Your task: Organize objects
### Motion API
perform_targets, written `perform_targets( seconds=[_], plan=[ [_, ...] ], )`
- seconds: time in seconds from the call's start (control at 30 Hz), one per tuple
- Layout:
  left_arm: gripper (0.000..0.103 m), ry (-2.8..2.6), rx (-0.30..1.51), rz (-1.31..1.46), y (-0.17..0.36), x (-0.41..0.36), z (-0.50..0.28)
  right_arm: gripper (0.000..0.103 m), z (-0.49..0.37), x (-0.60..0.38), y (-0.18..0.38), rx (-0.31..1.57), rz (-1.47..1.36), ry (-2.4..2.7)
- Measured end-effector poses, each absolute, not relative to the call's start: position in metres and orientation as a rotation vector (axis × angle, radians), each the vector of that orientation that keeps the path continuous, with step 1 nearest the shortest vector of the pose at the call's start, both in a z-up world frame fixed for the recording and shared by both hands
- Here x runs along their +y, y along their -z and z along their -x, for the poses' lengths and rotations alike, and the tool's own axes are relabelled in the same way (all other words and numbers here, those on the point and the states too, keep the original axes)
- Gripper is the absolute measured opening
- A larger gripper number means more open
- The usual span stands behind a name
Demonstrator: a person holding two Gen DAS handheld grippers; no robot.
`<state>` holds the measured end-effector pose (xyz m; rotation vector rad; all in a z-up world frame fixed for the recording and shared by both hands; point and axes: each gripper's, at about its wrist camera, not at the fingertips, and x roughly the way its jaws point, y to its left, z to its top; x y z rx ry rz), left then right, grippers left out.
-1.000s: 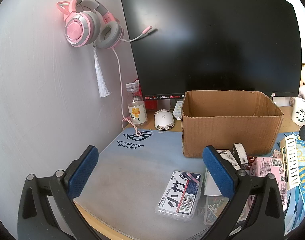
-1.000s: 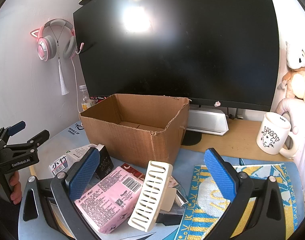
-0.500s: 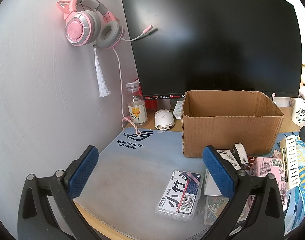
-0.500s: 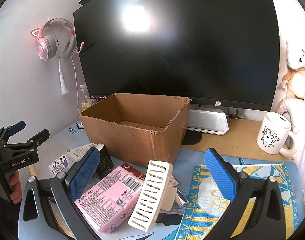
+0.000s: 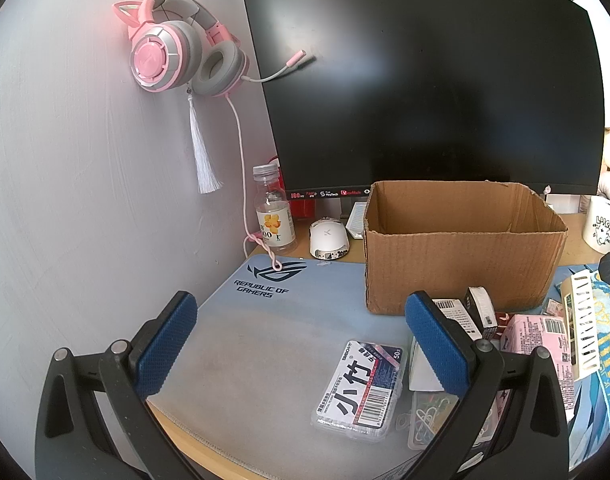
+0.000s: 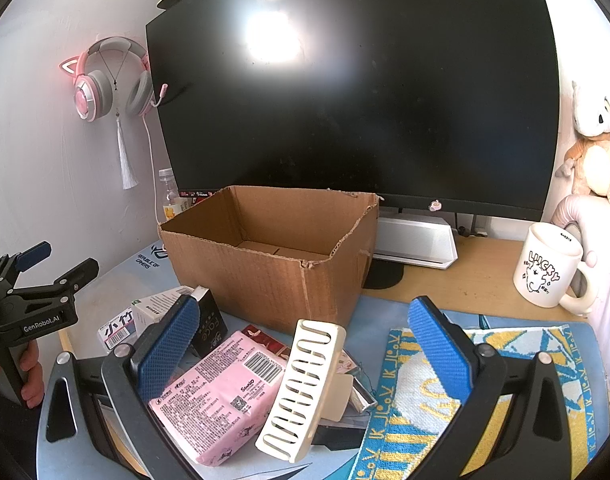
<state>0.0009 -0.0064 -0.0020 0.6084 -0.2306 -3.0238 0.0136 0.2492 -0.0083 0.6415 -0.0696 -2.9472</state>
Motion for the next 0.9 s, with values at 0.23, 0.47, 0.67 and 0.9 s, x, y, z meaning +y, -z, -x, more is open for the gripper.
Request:
perform_targets(
  seconds=[0.23, 0.47, 0.67, 0.9],
  plan=[
    [0.103, 3.023, -0.231, -0.611, 0.002, -0.006, -0.001, 0.103, -0.014, 0.249, 0.008, -0.071, -0.643, 2.948],
    [0.103, 3.021, -0.204, -0.641, 0.004, -0.013, 0.002, 0.103, -0.011, 0.252, 0.014, -0.092, -0.696, 2.941],
    [0.103, 3.019, -0.203, -0.734, 0.013, -0.014, 0.008, 0.103, -0.006, 0.256, 0.019, -0.118, -0.767, 2.931],
    [0.103, 3.025, -0.216, -0.840, 0.024, -0.010, 0.013, 0.103, 0.003, 0.261, 0.027, -0.154, -0.868, 2.907]
  ],
)
